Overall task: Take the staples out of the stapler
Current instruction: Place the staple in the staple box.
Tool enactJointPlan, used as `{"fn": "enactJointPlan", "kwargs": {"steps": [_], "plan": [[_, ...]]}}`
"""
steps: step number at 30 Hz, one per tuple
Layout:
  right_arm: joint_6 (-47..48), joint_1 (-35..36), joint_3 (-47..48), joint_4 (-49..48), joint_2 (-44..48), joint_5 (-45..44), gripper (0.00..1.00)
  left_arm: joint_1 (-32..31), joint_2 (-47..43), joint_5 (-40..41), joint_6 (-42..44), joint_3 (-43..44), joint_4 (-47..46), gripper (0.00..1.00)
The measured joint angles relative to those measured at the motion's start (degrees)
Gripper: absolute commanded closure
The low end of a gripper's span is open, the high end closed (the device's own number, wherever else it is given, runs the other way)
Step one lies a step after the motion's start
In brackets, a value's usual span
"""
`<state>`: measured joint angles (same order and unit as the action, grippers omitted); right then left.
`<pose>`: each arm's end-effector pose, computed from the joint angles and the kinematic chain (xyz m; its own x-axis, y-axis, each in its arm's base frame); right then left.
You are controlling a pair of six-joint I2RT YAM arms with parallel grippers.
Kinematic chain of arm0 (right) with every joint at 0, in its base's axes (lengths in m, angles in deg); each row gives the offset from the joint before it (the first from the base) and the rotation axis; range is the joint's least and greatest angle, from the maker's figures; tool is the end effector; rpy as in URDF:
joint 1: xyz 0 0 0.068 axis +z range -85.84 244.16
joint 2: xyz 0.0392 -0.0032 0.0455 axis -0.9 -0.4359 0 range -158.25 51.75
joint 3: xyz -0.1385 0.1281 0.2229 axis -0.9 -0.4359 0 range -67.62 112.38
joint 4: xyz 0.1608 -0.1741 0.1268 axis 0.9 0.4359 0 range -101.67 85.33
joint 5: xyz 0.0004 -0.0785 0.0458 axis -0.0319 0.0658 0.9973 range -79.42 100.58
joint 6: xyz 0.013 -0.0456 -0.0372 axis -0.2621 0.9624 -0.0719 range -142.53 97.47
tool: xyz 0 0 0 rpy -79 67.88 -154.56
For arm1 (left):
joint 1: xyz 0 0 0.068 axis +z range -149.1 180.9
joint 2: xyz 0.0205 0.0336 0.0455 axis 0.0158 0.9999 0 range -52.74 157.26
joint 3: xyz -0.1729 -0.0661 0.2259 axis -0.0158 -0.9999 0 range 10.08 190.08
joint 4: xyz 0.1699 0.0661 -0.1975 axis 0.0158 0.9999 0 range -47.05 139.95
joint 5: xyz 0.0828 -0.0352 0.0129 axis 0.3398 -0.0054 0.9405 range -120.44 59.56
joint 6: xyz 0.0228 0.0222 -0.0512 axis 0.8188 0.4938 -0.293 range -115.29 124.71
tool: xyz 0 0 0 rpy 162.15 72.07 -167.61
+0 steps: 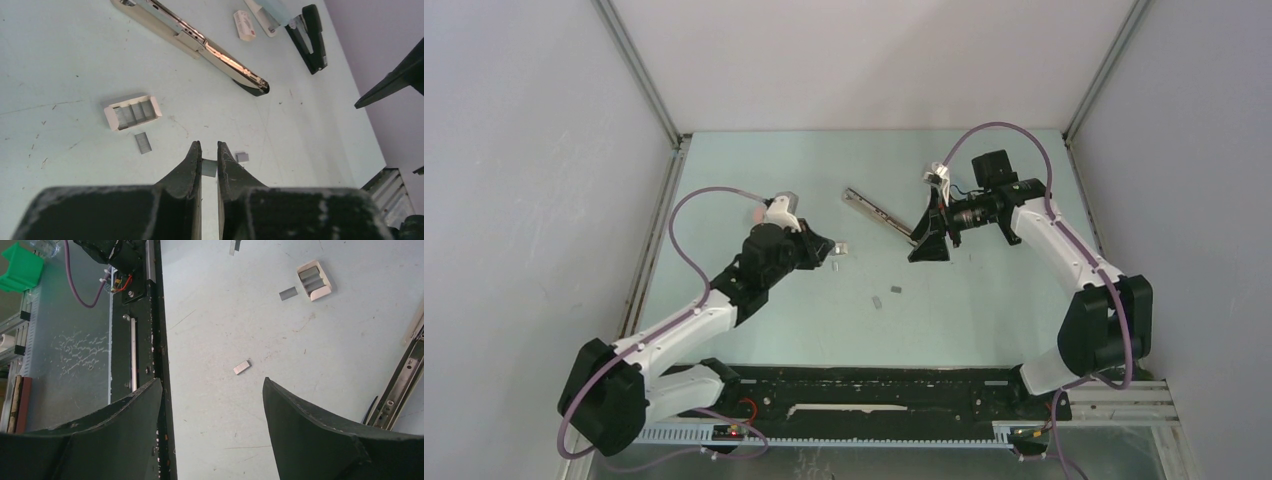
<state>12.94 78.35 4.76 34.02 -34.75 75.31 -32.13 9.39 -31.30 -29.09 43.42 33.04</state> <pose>0.2899 0.1150 0.3128 -0.3661 -0.3481 -0.8630 -0.9305 0.1234 0.3450 0.2091 -0.1369 0.2568 -0.5353 -0.3154 -0.7836 0.3120 0.7882 -0.5304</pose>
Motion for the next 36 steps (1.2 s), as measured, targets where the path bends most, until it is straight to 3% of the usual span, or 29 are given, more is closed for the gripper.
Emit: {"fn": "enactJointPlan", "kwargs": {"steps": [36], "plan": [[-0.2, -0.7, 0.0, -0.1, -1.8, -1.7, 0.18, -6.3, 8.8, 13.5, 2.3, 6.0, 5.0, 0.93]]}}
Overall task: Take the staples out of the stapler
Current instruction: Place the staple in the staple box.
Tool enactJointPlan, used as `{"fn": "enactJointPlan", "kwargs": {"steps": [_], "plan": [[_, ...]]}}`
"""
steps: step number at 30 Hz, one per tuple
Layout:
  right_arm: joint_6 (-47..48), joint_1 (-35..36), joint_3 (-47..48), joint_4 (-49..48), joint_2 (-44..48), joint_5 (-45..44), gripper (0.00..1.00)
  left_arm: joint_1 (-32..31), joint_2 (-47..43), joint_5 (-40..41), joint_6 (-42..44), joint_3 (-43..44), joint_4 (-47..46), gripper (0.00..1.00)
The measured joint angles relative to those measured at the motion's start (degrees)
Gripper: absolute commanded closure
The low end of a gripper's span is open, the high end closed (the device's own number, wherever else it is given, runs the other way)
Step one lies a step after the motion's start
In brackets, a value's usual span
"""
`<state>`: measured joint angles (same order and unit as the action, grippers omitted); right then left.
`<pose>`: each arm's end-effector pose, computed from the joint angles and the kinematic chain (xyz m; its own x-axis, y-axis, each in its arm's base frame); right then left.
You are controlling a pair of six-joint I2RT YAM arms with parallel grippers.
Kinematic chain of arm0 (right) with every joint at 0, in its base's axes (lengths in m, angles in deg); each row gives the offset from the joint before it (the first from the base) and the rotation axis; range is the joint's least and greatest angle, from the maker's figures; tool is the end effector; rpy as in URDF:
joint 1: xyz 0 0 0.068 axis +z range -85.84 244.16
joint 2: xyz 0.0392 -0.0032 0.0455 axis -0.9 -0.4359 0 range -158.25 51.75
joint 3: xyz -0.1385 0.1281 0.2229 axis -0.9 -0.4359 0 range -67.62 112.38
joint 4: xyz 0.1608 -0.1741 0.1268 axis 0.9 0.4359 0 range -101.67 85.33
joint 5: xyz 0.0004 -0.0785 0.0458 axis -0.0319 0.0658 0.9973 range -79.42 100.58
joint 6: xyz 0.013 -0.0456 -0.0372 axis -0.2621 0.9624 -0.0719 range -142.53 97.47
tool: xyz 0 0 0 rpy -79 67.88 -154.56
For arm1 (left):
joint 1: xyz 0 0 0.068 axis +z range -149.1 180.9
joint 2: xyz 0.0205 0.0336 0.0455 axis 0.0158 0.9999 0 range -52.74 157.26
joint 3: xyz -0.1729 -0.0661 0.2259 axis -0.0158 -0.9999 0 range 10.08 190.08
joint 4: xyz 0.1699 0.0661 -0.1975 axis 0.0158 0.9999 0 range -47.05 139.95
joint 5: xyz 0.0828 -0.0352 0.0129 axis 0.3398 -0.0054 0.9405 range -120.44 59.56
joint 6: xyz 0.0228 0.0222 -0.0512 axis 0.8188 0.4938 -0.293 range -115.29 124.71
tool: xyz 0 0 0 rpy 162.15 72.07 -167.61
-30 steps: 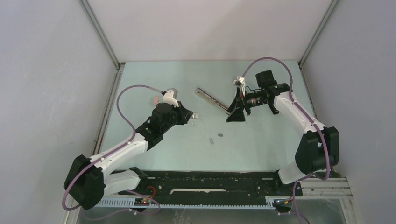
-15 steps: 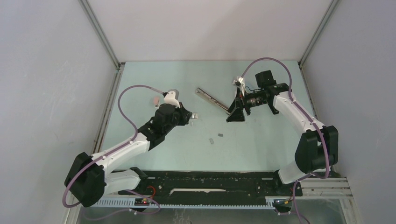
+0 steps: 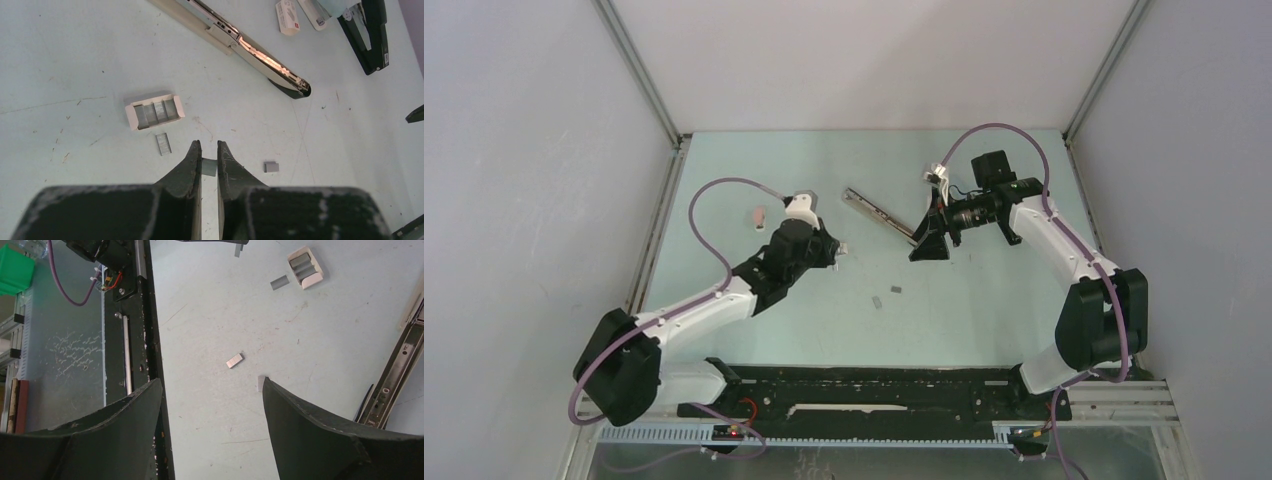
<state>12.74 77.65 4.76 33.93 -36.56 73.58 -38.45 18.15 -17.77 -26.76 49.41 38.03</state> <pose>0.2981 0.1125 0.3026 -0.3984 -0.3652 -0.8414 -0.9172 0.1612 0.3644 0.2218 -0.1694 0.2477 -0.5396 -0.2162 -0.8137 0.2175 0.8979 -0.3828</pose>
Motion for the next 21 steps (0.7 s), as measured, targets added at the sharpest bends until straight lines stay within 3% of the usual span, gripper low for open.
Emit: {"fn": "enactJointPlan", "kwargs": {"steps": [21], "plan": [[0.0, 0.0, 0.0, 0.0, -0.4, 0.0, 0.18, -1.1, 5.0, 3.5, 0.5, 2.4, 0.4, 0.94]]}}
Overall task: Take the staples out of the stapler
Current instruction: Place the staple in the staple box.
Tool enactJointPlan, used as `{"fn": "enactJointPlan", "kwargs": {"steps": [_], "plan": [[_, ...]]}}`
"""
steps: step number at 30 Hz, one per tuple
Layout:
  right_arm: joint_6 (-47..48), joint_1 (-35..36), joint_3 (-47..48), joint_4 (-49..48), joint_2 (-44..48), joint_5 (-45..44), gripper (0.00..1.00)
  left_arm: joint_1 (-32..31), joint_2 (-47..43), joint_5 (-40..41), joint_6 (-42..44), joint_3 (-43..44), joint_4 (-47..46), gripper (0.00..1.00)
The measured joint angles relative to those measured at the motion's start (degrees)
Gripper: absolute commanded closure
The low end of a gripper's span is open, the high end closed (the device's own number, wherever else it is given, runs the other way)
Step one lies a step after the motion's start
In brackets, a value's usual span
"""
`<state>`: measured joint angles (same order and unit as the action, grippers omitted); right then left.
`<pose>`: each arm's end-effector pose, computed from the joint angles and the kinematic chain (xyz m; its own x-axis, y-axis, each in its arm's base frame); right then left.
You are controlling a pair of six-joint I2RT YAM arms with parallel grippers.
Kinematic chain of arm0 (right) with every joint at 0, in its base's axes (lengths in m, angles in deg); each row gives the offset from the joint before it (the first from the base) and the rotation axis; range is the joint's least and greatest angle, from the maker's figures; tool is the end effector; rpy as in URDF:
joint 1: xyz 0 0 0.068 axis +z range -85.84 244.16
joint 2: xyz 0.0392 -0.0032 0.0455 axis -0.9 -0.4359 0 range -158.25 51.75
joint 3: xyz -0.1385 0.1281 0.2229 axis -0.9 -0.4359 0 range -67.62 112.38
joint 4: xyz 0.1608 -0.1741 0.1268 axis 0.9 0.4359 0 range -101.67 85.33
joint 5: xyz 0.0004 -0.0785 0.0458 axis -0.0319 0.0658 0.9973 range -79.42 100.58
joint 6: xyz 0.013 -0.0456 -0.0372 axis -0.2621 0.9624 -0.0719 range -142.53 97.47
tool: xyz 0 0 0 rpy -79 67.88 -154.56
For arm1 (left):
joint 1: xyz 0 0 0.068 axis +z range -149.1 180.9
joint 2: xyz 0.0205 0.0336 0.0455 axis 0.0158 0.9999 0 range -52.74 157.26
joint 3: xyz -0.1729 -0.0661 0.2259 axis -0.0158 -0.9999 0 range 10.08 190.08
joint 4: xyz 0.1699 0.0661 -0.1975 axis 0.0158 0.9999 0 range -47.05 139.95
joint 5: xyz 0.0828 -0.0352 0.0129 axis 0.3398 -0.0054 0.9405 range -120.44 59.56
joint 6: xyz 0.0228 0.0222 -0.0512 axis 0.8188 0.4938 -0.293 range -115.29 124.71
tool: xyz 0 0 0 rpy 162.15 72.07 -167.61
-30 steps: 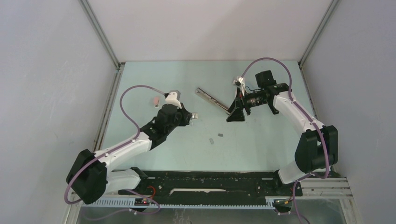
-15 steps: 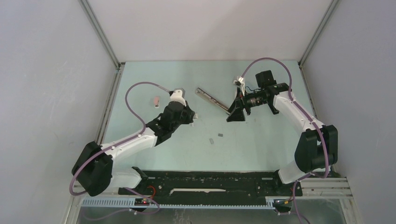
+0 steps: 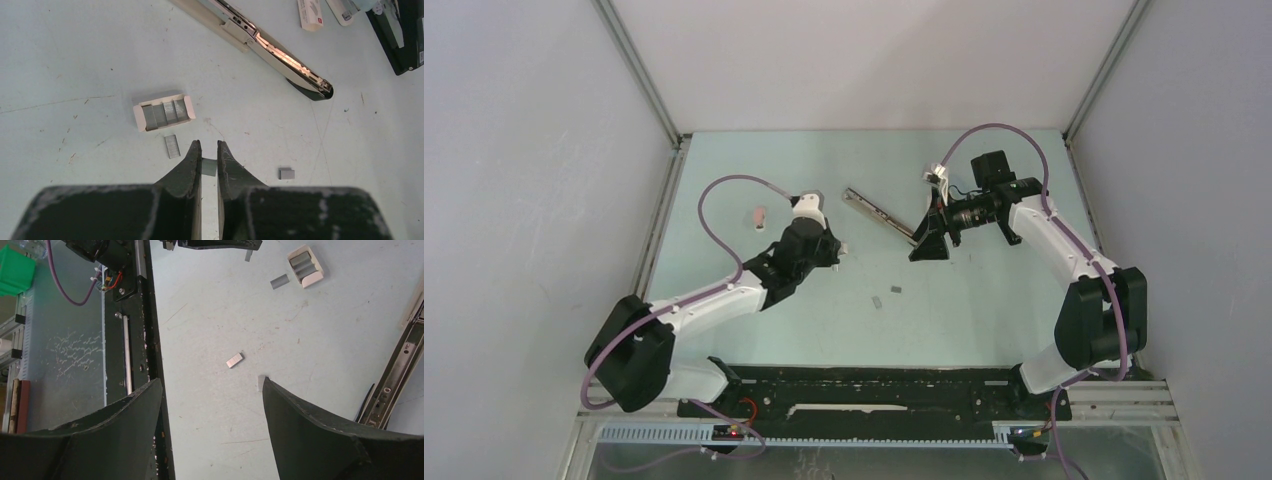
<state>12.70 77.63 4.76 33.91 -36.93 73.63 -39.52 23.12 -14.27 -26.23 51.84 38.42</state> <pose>0.2993 0.1127 0.3007 -0.4042 -0.3657 -0.8384 -0.9147 0.1616 0.3705 0.2328 -0.1820 0.2389 -0.5476 -0.1822 -0.8167 0.1830 0.9263 -0.3293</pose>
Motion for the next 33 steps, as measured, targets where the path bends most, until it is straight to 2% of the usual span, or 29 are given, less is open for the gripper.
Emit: {"fn": "enactJointPlan", "kwargs": {"steps": [23, 33], "plan": [[-0.2, 0.0, 0.0, 0.0, -0.4, 0.0, 0.18, -0.9, 2.0, 4.0, 1.6, 3.0, 0.9, 0.94], [-0.4, -0.3, 0.0, 0.0, -0.5, 0.0, 0.18, -0.9, 9.4, 6.8, 3.4, 8.9, 1.2, 0.93]]}}
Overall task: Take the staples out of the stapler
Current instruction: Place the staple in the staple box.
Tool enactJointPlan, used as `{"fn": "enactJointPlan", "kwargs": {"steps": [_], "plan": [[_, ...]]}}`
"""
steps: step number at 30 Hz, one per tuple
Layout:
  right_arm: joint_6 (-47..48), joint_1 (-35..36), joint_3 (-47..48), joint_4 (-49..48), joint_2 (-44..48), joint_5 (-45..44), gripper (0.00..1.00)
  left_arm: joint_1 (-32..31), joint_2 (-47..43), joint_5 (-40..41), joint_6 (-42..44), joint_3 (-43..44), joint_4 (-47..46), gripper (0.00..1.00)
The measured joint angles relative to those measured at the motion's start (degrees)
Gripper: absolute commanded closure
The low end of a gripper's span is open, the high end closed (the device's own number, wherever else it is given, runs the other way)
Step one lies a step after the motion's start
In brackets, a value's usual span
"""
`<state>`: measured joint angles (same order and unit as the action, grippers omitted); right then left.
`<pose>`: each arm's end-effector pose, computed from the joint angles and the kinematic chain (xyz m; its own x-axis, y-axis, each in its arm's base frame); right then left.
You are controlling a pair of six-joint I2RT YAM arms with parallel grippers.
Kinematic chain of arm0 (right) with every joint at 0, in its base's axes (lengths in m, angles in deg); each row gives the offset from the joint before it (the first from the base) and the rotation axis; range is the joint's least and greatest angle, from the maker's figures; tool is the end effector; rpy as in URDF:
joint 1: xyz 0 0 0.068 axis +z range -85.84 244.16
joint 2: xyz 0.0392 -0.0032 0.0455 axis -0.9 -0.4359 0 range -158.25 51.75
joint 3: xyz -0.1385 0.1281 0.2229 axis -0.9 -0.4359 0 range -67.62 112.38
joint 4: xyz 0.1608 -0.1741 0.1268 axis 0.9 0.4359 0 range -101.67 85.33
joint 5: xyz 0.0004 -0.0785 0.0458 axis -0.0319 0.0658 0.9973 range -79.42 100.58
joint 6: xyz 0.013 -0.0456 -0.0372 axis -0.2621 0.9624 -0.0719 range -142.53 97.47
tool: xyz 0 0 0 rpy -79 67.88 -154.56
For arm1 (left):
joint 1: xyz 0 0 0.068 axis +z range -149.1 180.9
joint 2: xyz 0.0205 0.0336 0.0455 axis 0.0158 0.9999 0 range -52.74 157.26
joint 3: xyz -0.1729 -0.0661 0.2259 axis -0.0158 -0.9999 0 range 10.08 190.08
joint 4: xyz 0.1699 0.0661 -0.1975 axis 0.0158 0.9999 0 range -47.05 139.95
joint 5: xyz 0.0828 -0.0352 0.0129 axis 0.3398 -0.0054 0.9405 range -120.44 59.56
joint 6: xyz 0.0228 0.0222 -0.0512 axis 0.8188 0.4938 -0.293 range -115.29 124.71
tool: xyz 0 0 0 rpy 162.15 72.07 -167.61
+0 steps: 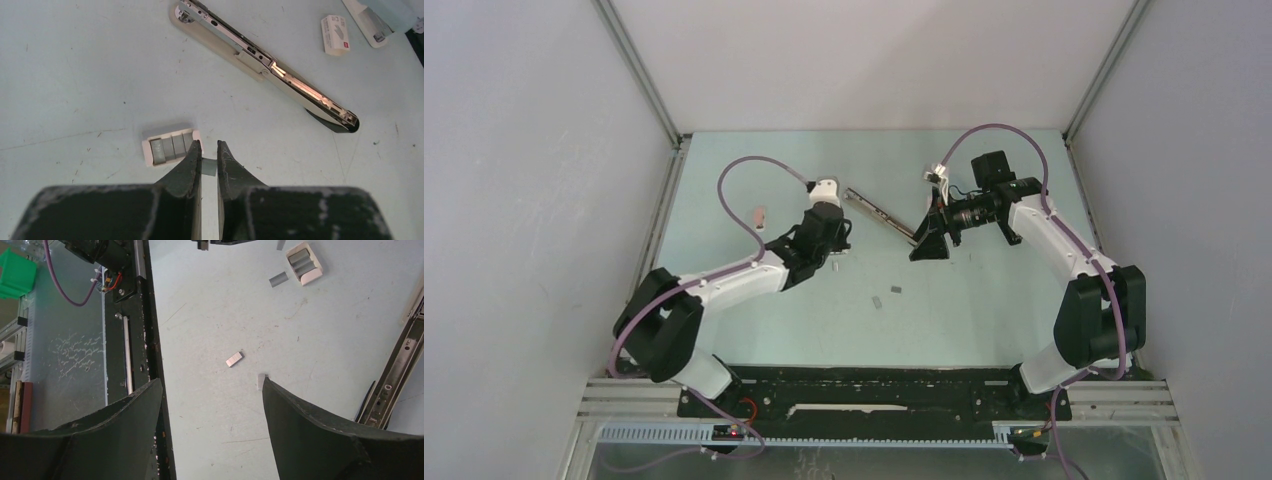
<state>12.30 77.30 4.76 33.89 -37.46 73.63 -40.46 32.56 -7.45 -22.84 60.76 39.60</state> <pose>0.3017 0.1113 0.2980 -0.4199 -0.3638 -0.8315 -0.9076 0.1702 0.3838 0.2645 -0.2098 0.2423 -0.5109 -0.1175 -0.8516 0.1371 0.9668 -0.2156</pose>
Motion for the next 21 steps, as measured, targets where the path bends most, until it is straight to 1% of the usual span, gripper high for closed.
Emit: {"fn": "enactJointPlan", "kwargs": {"steps": [7, 12, 21], "plan": [[0.0, 0.0, 0.0, 0.0, -0.1, 0.0, 0.18, 0.0, 5.6, 1.3, 0.7, 3.6, 0.2, 0.94], [0.0, 0.0, 0.0, 0.0, -0.3, 0.0, 0.18, 0.6, 9.6, 1.7, 0.6, 4.2, 0.8, 0.94], [-0.1, -0.1, 0.0, 0.0, -0.4, 0.0, 0.18, 2.3, 13.4, 1.7, 0.0, 5.0, 1.4, 0.94]]}}
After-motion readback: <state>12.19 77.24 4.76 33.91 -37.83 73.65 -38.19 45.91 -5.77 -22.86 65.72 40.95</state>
